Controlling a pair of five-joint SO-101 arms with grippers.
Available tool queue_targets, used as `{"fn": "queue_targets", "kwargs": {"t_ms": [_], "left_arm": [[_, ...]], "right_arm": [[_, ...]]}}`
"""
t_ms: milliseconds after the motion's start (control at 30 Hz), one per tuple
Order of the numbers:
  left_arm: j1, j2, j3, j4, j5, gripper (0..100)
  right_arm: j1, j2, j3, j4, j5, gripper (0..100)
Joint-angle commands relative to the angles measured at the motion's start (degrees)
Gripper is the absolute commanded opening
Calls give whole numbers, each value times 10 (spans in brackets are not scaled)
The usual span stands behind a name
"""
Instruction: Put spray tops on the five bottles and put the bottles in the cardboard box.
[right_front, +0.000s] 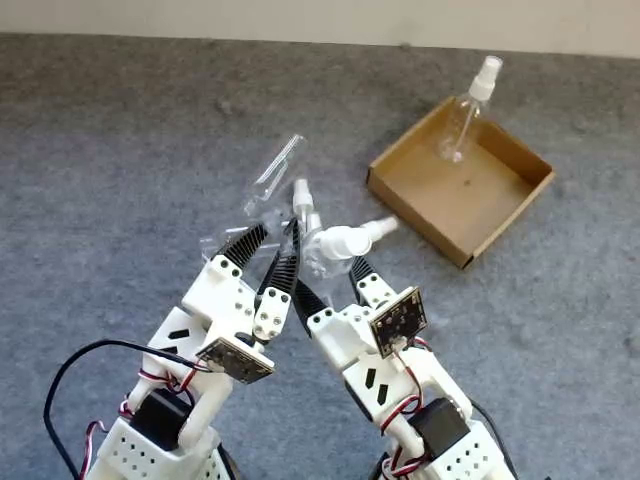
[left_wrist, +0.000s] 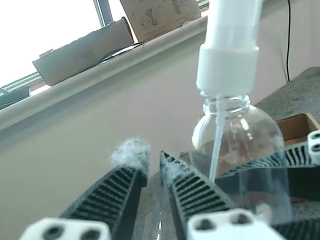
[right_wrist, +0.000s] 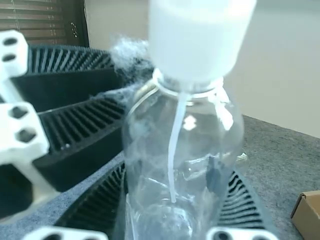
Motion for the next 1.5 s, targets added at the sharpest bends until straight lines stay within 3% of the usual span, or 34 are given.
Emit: {"fn": "queue_targets", "kwargs": {"t_ms": [0,400,533,833,1067,1300,1467], "left_arm": [[18,0,-29,3,-6,5],[-124,0,-27,4,-3,5],[-137,0,-4,3,-3,5],[-131,0,28,57,0,5],[-132,1,29,130,212,5],[-131,1,29,173,222,5],[-131,2,29,199,222,5]], "right_arm": [[-5,-9,58,-2,7,128],[44,-9,55,-2,7,128],[68,-9,53,-2,7,128],[216,-4,23,-66,6,128],[266,-3,2,-70,6,128],[288,87,-77,-71,4,128],[310,247,-145,-178,5,128]]}}
